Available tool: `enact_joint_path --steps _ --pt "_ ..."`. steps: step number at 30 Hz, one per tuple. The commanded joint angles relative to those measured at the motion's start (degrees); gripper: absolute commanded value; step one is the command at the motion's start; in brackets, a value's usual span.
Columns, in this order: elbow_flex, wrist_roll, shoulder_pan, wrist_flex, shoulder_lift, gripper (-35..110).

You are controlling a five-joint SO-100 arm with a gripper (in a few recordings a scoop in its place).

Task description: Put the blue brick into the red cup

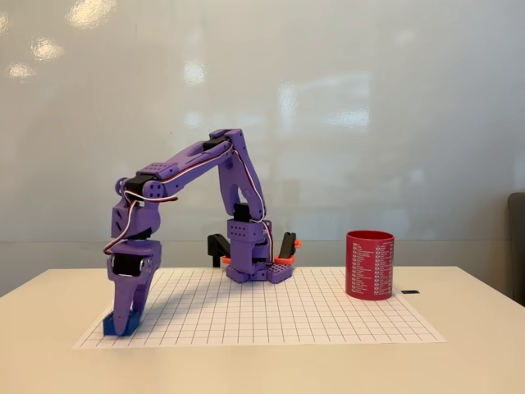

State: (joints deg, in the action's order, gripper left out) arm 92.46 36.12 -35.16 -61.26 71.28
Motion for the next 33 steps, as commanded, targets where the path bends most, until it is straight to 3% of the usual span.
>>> enact_joint_path --steps 1,13,19,27,33 --pt "0.62 0.97 -0.88 0.79 7.03 0" --pt "-5.1 -0.79 0.09 2.55 10.99 -1" --pt "-26.63 -7.21 6.15 -12.3 18.98 -1" --pt "-33.49 -15.38 22.06 -28.74 32.26 -1" --pt "-30.41 -21.97 44.38 -35.68 40.17 -1"
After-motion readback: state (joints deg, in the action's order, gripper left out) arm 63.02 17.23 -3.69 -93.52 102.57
